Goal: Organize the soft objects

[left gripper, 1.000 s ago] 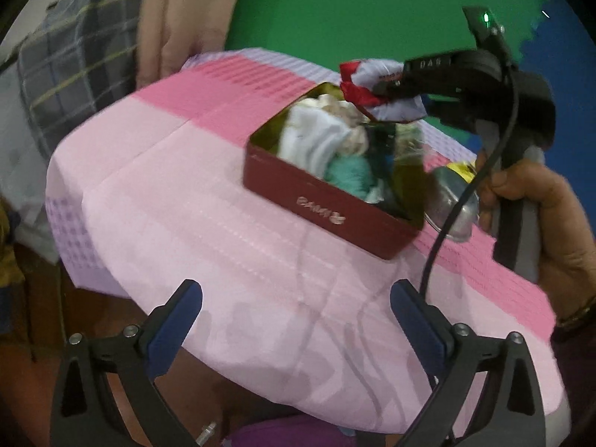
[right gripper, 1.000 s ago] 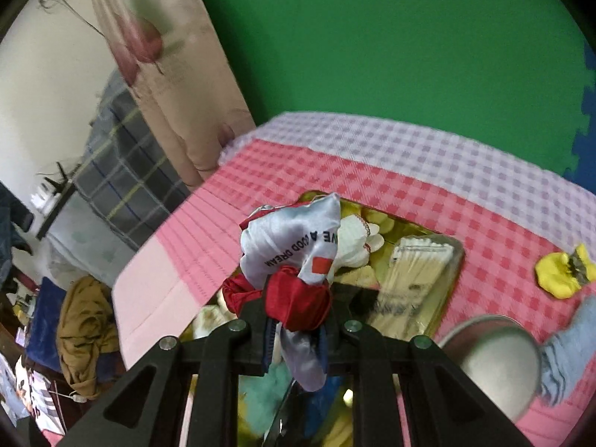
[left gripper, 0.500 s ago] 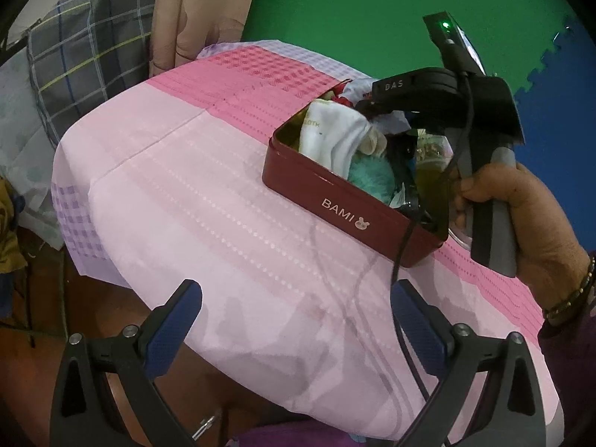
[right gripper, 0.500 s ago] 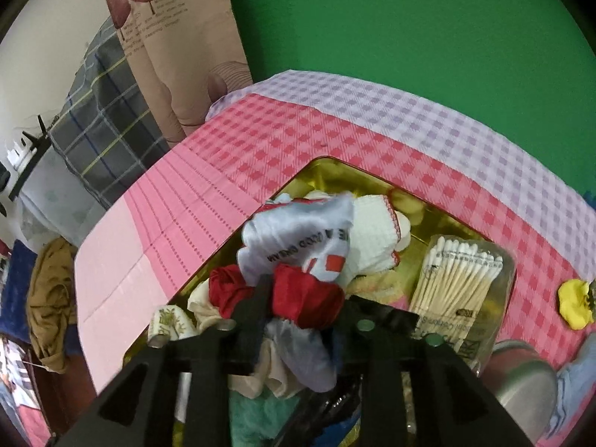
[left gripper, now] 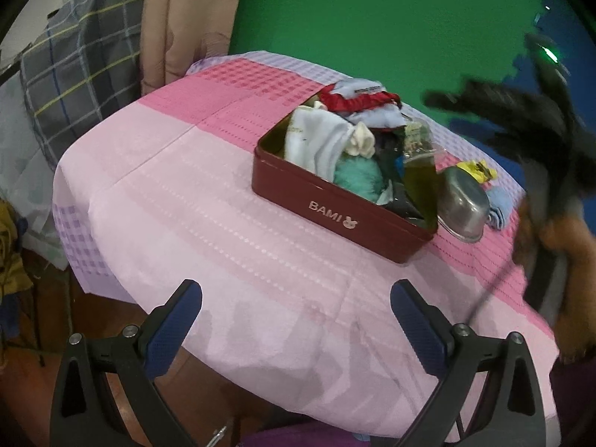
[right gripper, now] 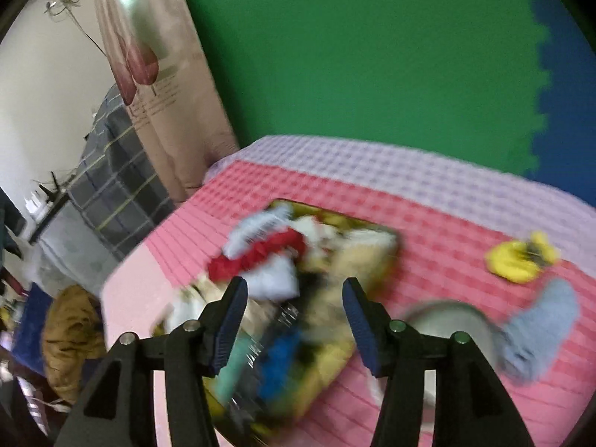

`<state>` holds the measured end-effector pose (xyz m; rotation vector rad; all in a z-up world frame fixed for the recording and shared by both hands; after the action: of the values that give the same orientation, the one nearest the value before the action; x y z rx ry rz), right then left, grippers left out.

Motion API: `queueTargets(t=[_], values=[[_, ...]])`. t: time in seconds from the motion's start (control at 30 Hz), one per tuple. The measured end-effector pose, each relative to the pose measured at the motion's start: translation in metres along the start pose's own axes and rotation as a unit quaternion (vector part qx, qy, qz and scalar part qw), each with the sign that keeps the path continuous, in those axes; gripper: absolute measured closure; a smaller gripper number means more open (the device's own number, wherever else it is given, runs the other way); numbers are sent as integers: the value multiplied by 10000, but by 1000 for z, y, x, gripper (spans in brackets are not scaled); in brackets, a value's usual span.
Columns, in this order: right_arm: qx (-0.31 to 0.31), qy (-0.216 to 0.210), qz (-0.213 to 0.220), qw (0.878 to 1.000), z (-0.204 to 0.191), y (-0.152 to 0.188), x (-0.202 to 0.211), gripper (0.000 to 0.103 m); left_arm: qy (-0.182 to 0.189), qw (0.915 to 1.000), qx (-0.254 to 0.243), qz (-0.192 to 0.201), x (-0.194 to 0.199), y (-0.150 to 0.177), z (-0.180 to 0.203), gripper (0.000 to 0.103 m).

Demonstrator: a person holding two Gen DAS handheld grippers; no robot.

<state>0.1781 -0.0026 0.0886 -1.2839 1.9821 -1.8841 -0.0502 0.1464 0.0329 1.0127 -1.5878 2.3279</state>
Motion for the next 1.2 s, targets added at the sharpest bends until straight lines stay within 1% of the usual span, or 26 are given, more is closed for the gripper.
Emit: queueTargets(t=[0.07,0.1,0.2,0.23,0.33,0.43,0.53,0.57,0.6,0.67,0.7,0.8,1.0,1.2], values=[[254,396,101,9988,14,17,22,48,31,10000,-90,31,2,1,4,3],[435,684,105,9967,25,30,35,48,37,9999,-146,61,3,1,6,3],[778,1334,-4,9880,62,62,63,48,50,9995,-310,96,5,3,12,3],[782,1464,-48,9861,73,68,69,48,58,9994,-342,86,5,4,13,3],[584,1914,-181,9796,118,86,97,48,52,9987,-505,51,3,9,21,3],[533,2430,-208,9683,157,97,122,48,35,9975,-697,52,3,13,28,3],[373,2965,-324,9538,195,108,136,48,26,9963,-858,75,4,17,35,3],[294,3074,-364,9504,203,109,136,48,22,9957,-928,83,4,19,38,3],[51,3172,-451,9473,217,111,139,48,20,9950,-990,85,4,20,40,3],[-332,3258,-402,9440,235,111,146,47,-5,9935,-1140,49,2,25,45,3],[-503,3352,-399,9400,244,111,149,43,-11,9928,-1201,20,1,26,47,3],[-676,3420,-432,9363,252,112,152,33,-24,9914,-1312,-31,-1,30,51,3],[-729,3406,-435,9364,256,114,155,31,-43,9886,-1503,-55,-2,37,59,3],[-698,3454,-448,9348,256,114,152,30,-39,9858,-1668,-190,-4,44,65,3]])
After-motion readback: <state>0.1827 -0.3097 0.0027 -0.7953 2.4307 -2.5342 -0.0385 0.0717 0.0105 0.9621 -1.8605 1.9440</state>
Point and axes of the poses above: each gripper's, at about its wrist camera, not at the fingertips, and x roughly against the way its jaws point, z to its right, y to its underside, the point moved 1 cm from there along -x, roughly the way its jaws point, and after that the axes turned 14 degrees about z, right-handed, at the moved point
